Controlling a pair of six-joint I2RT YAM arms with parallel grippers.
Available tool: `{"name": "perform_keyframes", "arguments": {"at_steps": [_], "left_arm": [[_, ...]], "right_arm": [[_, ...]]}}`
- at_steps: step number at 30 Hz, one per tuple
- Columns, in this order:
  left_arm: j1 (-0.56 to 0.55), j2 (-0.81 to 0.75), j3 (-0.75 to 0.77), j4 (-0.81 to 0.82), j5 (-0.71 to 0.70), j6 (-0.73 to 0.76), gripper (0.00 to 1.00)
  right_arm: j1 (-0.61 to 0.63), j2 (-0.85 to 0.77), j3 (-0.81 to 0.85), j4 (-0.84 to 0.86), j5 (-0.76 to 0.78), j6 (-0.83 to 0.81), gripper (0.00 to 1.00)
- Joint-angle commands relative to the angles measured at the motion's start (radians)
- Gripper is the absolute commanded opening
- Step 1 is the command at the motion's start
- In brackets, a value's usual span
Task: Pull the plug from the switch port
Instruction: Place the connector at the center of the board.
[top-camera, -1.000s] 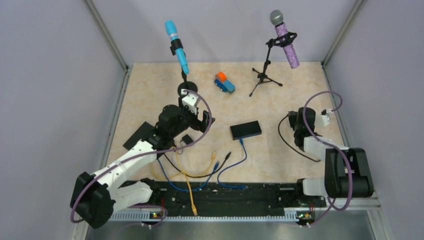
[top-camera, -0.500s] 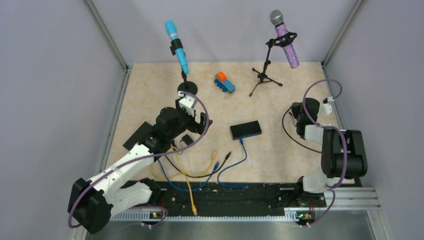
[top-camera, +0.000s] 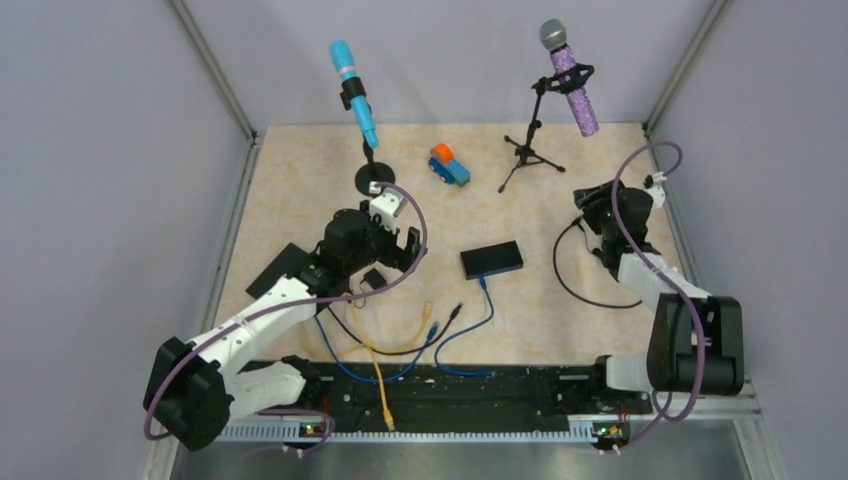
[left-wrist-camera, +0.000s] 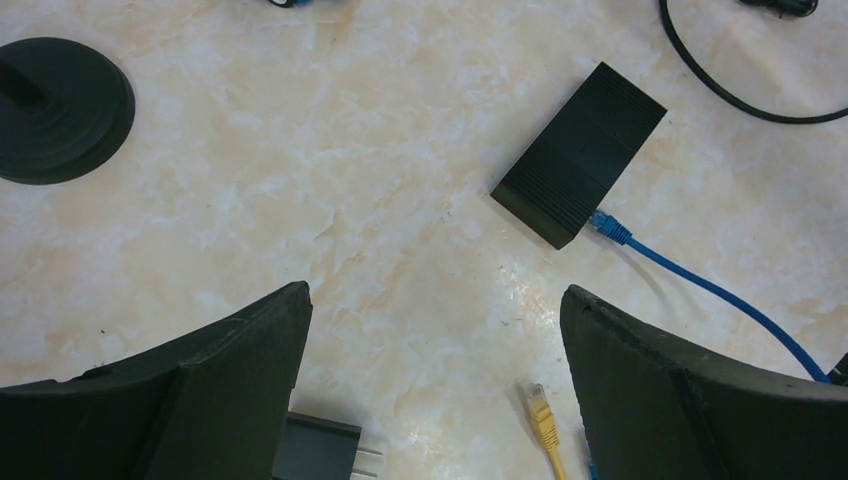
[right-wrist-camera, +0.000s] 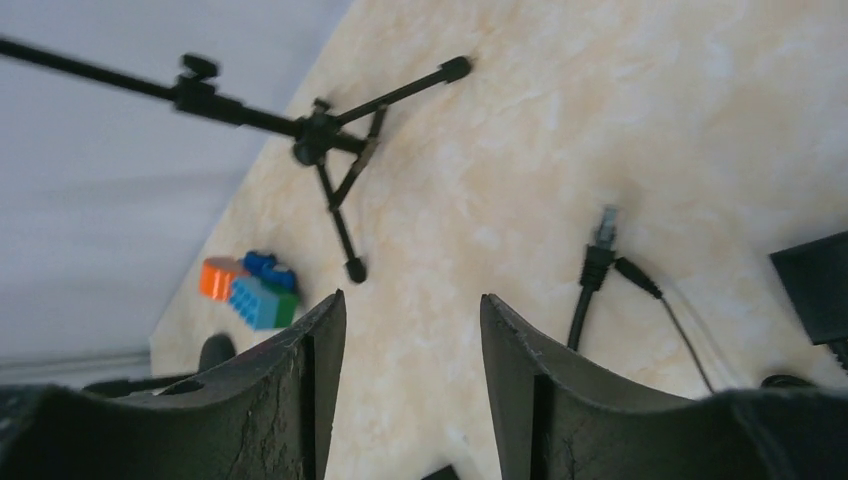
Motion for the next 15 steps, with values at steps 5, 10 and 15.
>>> {"name": "perform_keyframes", "arguments": {"at_steps": [5,10,15], "left_arm": [[0.002,0.111,0.109,-0.050,0.035,0.078,0.99],[0.002,0.174,0.164,-0.118,0.084,0.100,0.99],[0.002,0.185,0.144,-0.097,0.104,0.095,0.99]], "right_arm": [[0.171,-0.156,-0.033,-0.194,-0.278,-0.124,0.53],[0.303,-0.133,-0.153,-0.094,-0.373,-0.015,0.53],[0.404,-0.107,-0.225,-0.007,-0.396,0.053,0.57]]}}
